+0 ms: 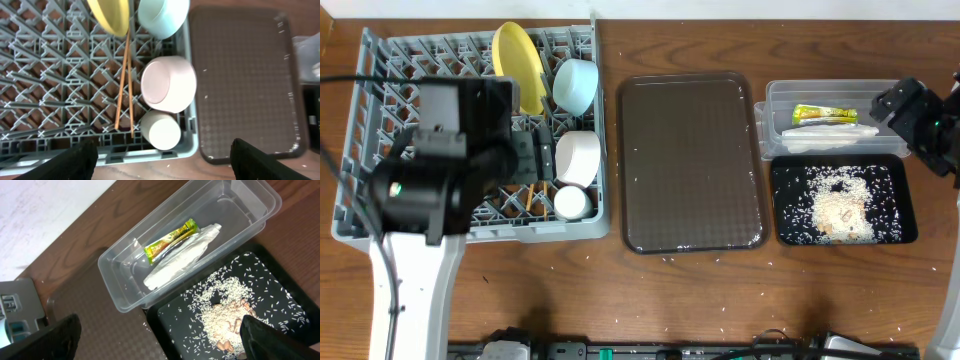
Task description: Sort waste into correct bins and load items into the dishwasher
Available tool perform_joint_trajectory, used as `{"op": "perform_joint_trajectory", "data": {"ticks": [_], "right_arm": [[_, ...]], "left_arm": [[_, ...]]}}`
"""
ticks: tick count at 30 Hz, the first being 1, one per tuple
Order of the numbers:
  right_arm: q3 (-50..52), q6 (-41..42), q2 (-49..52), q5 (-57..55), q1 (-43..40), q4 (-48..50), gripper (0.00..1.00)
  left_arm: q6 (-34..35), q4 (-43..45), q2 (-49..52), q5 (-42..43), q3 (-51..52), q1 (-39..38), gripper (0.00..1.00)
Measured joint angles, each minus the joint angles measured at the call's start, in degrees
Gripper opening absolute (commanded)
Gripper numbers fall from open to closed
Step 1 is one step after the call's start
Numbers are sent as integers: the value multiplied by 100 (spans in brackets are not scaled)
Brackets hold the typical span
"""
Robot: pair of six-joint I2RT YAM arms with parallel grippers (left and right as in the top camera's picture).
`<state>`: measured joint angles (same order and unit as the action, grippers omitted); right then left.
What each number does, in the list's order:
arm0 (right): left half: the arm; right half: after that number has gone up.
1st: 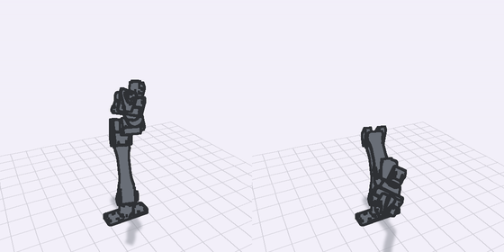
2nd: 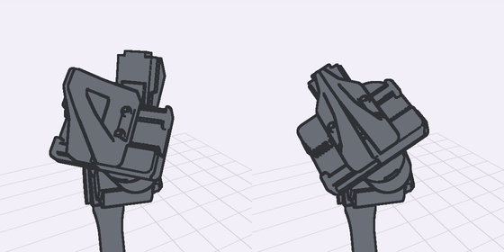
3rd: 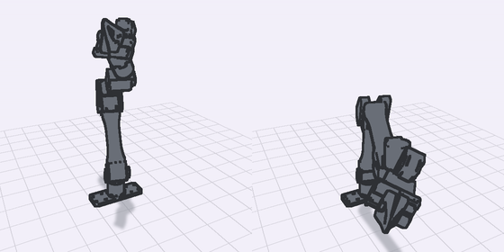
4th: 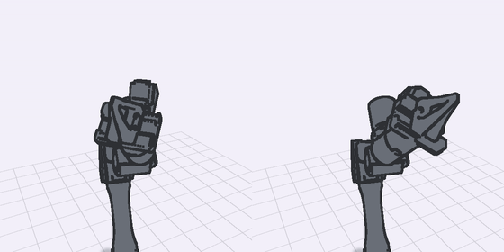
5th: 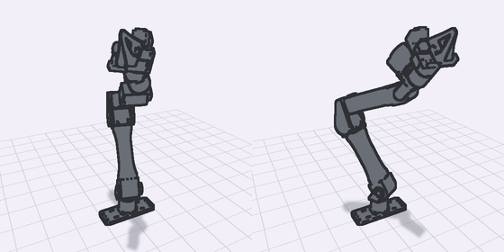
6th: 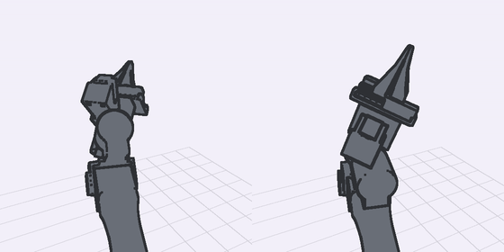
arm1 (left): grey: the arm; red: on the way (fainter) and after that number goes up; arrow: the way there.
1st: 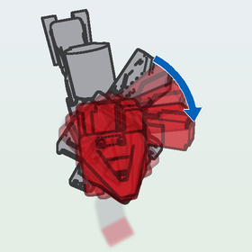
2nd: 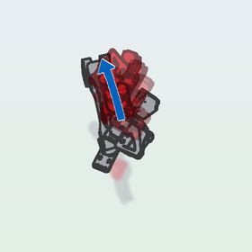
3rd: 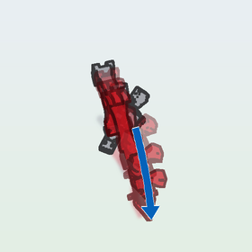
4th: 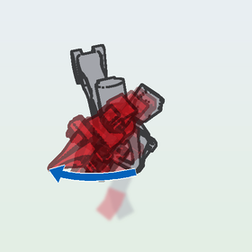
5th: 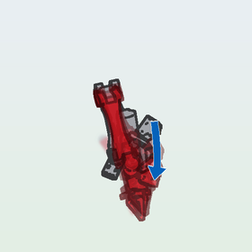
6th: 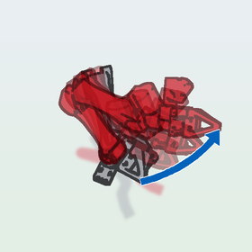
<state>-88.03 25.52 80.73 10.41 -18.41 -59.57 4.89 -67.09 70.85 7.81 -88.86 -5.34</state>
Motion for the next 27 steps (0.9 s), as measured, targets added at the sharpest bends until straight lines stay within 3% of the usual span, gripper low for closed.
{"op": "perform_joint_trajectory", "data": {"ticks": [15,20,27], "right_arm": [[0,0,0,0,0,2,99],[0,0,0,2,0,0,99],[2,2,0,0,0,4,99]], "left_arm": [[-212,20,-435,-136,4,-2,87],[-374,560,-719,-514,352,-2,87],[-682,2293,-2234,-647,2050,236,87]]}}
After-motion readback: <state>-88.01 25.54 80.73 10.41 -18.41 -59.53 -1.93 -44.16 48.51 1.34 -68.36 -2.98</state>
